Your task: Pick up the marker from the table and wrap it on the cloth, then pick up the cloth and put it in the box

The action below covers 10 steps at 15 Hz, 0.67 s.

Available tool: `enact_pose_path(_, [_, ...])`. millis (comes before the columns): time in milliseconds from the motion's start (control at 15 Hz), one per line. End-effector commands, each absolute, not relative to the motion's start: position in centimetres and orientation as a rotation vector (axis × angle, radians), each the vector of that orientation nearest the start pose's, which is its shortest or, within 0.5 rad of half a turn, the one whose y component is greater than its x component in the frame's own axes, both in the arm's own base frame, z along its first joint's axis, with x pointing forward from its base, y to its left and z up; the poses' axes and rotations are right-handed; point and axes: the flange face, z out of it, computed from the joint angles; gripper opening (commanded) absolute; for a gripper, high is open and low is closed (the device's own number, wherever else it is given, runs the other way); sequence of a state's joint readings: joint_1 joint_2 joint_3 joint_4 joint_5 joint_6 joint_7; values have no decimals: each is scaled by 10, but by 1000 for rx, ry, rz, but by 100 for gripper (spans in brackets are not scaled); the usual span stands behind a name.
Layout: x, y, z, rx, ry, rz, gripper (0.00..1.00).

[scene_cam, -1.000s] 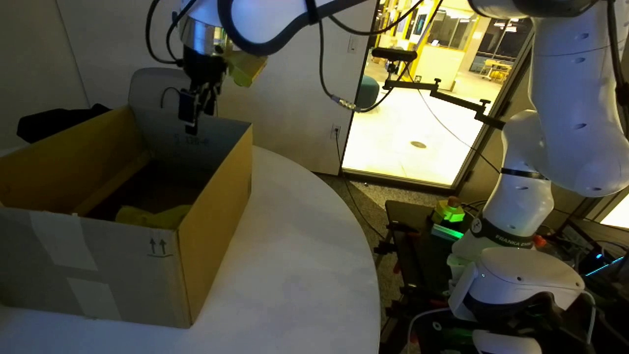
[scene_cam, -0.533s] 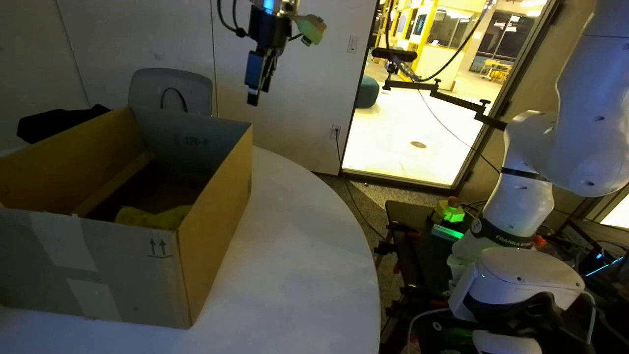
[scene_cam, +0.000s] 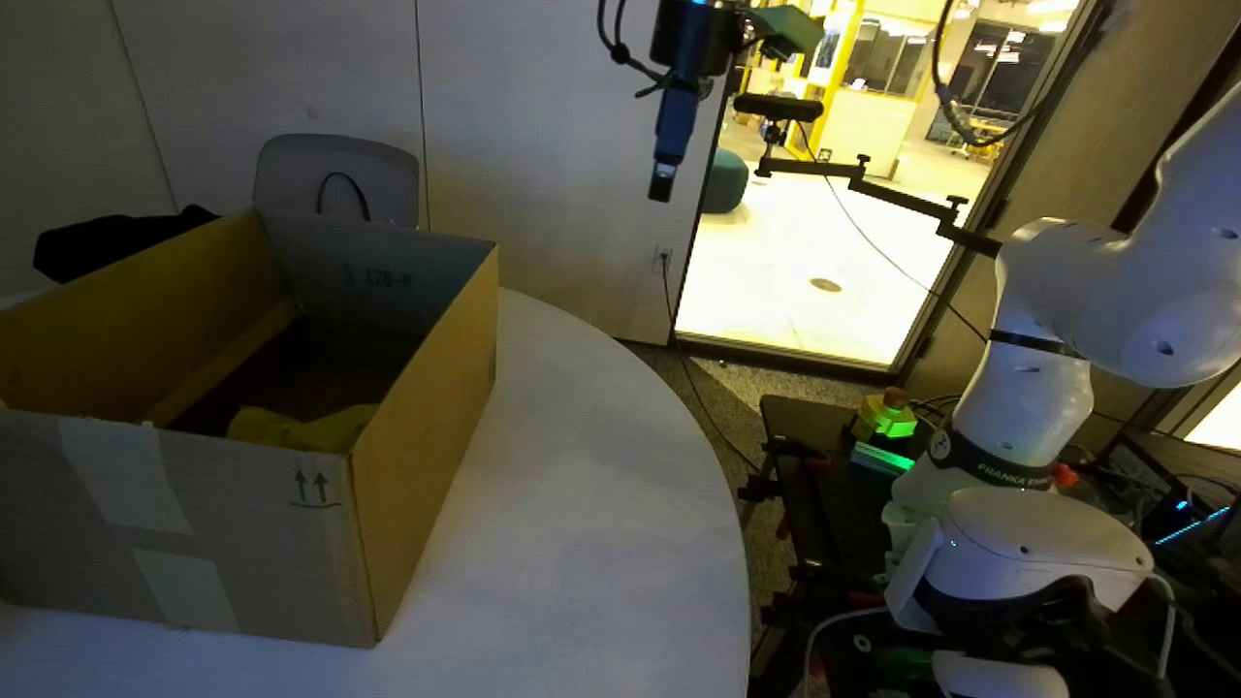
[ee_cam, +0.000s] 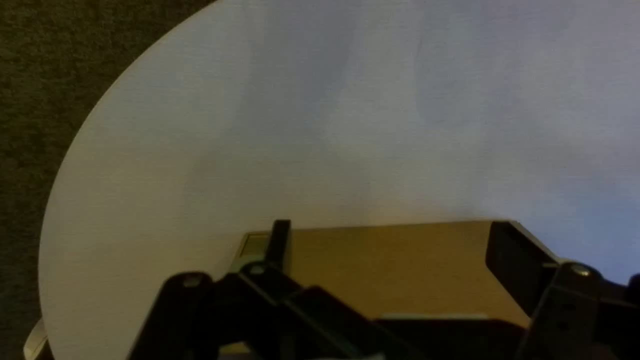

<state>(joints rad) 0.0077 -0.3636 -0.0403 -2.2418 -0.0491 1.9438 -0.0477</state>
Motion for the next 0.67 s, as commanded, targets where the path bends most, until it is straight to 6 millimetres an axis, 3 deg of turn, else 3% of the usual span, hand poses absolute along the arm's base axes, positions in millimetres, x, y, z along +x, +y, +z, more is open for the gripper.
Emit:
enact_pose_path(0, [393,-22,526,-3150,-77,-106,100])
enact_pose_path(333, [357,-38,517,-3153,-76,-144,100])
enact_pose_path(400, [374,-29,518,-3156,-57,-90,100])
enact_pose_path(600, [370,-30,515,-3155,-55,-83,100])
